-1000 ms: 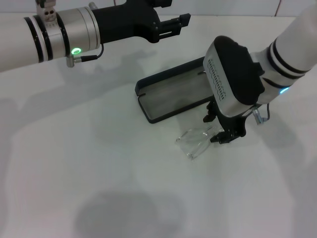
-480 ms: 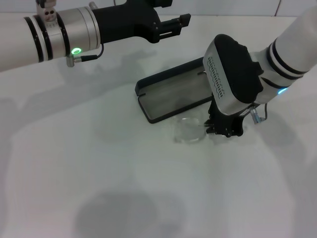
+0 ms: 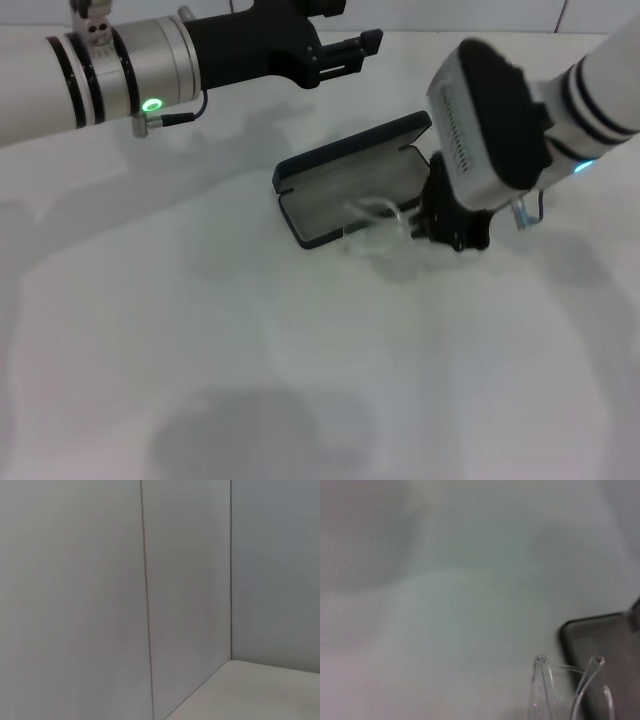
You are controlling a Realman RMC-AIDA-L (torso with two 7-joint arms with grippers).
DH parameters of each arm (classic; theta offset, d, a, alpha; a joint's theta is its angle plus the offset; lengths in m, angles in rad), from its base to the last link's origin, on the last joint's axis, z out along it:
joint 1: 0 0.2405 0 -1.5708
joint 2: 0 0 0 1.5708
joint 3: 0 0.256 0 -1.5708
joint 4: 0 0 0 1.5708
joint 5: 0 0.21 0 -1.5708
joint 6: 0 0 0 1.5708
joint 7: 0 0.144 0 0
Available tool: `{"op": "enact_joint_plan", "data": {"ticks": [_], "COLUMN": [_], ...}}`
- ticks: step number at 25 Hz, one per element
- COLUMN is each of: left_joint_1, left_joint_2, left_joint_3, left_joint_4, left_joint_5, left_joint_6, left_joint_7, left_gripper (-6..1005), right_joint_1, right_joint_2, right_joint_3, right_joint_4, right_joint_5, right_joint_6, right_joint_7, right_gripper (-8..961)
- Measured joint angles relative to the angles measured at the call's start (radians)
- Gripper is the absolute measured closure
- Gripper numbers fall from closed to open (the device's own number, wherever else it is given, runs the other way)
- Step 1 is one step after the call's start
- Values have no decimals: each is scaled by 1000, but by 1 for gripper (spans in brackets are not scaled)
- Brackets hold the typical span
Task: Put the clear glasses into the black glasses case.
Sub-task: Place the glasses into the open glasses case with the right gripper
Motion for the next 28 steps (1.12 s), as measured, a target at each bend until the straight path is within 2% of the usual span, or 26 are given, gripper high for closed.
{"op": "enact_joint_plan", "data": {"ticks": [4,8,19,28], "left_joint_1": [3,3,8,7], "left_joint_2": [0,1,2,2], "left_joint_3": [-1,-1,-1,-1], "left_joint_4": [1,1,11,13], "left_joint_5": [-1,-1,-1,-1], "left_joint_6": [0,1,1,0], "left_joint_7": [0,0,0,6], "left_gripper": [361,361,360,360], "right_joint_1": [-81,-125,-133,-134], "right_joint_2": [1,5,6,7], "right_joint_3": [6,-70,-225,-251], "right_joint_4": [-134,-164,-154,-146], "right_joint_5": [-38,-76,-117,-127], "right_joint_6": [51,193,347,414], "right_joint_7": [-2,-4,-5,-34], "right_gripper": [887,885,880,859]}}
